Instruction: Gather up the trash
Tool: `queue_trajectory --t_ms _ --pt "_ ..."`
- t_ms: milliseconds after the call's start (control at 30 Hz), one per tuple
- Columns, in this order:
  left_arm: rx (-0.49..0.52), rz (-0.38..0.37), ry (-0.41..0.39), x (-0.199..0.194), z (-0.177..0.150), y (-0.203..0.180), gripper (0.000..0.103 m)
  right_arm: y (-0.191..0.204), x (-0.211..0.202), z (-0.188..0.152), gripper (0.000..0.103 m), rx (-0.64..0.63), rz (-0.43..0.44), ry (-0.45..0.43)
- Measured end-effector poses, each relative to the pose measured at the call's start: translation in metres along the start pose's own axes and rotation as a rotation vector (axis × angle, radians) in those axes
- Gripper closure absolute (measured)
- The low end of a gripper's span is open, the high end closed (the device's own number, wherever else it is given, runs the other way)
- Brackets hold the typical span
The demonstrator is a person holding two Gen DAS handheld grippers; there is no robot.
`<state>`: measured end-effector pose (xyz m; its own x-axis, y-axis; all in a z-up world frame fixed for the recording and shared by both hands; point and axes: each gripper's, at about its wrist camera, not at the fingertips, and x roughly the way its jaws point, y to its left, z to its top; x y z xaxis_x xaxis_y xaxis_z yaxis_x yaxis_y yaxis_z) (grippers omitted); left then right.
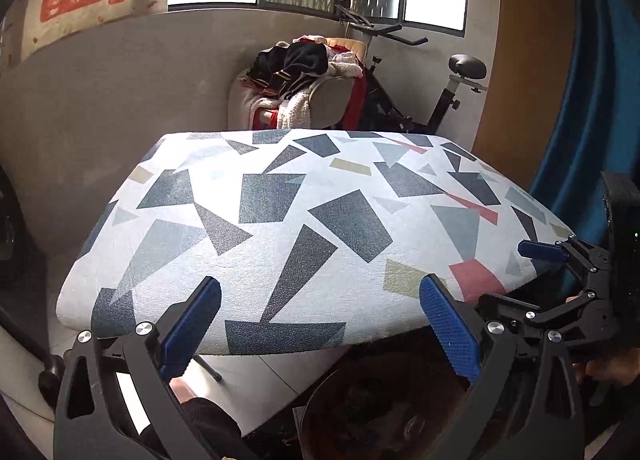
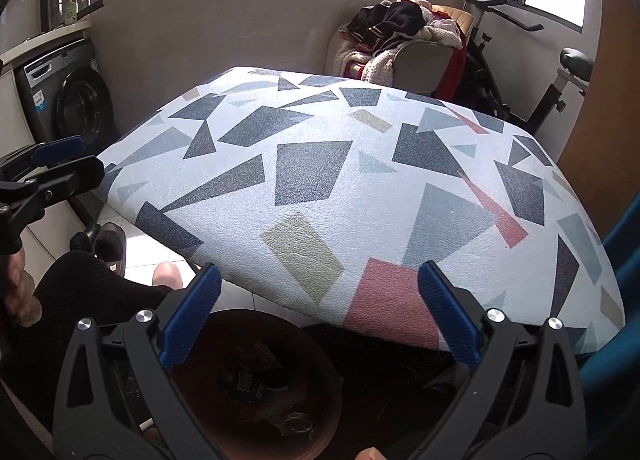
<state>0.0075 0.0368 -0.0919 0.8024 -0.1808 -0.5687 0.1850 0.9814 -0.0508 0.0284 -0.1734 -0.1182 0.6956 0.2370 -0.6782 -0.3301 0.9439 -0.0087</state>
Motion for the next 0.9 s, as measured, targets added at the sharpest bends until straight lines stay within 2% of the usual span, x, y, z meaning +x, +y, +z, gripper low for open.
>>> queue_trajectory --t_ms 133,233,300,567,767,900 --pt "0.028 0.018 -0.078 -0.015 0.037 -0.004 0.006 -0.017 -0.023 0.035 0.006 0.023 -0.046 -0.070" --pt "0.079 0.091 -0.148 -0.030 0.060 -0.013 0.006 -0.028 -0.040 0.057 0.006 0.041 -0.059 -0.109" --pt "0.114 0.105 -0.174 -0.038 0.071 -0.018 0.006 -0.034 -0.049 0.068 0.006 0.052 -0.067 -0.127" --pt "0.197 0.093 -0.177 -0.055 0.096 -0.037 0.006 -0.044 -0.080 0.095 0.006 0.086 -0.070 -0.182" --pt "0.155 0.049 -0.165 -0.065 0.103 -0.039 0.006 -0.038 -0.090 0.100 0.006 0.072 -0.063 -0.194" --pt "0.136 0.049 -0.164 -0.068 0.106 -0.038 0.006 -0.036 -0.095 0.102 0.006 0.074 -0.058 -0.206"
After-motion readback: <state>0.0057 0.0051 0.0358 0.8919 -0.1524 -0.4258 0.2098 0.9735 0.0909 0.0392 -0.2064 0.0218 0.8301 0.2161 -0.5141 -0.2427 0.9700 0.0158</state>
